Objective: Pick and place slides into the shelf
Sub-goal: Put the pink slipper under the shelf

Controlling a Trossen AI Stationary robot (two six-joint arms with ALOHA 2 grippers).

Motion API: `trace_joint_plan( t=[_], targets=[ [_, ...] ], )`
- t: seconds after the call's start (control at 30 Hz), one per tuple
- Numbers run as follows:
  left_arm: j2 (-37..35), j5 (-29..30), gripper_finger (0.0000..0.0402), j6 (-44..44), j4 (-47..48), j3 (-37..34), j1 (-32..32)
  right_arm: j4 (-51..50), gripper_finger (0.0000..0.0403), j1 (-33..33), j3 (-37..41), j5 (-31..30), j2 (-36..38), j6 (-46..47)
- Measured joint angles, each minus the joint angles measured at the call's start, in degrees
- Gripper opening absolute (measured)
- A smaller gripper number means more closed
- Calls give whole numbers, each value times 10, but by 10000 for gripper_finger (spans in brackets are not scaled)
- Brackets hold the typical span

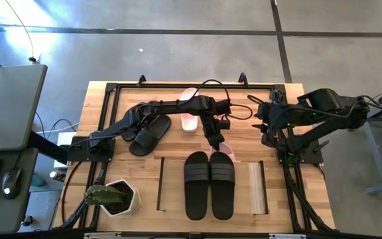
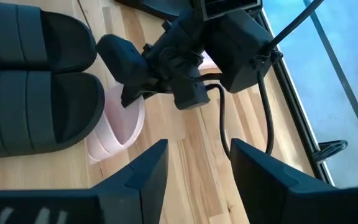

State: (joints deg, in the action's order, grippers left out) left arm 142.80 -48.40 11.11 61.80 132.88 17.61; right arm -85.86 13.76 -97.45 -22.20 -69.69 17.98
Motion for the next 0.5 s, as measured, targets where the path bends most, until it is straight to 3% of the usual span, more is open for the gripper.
trace_joint_plan(
  t=[0.37, 0.5],
  targets=[
    [0, 11, 23, 12, -13, 0, 0, 0, 165, 0, 0, 2, 0, 1],
    [0, 23, 63, 13, -13, 0, 0, 0, 165, 0, 0, 2, 0, 2]
  ],
)
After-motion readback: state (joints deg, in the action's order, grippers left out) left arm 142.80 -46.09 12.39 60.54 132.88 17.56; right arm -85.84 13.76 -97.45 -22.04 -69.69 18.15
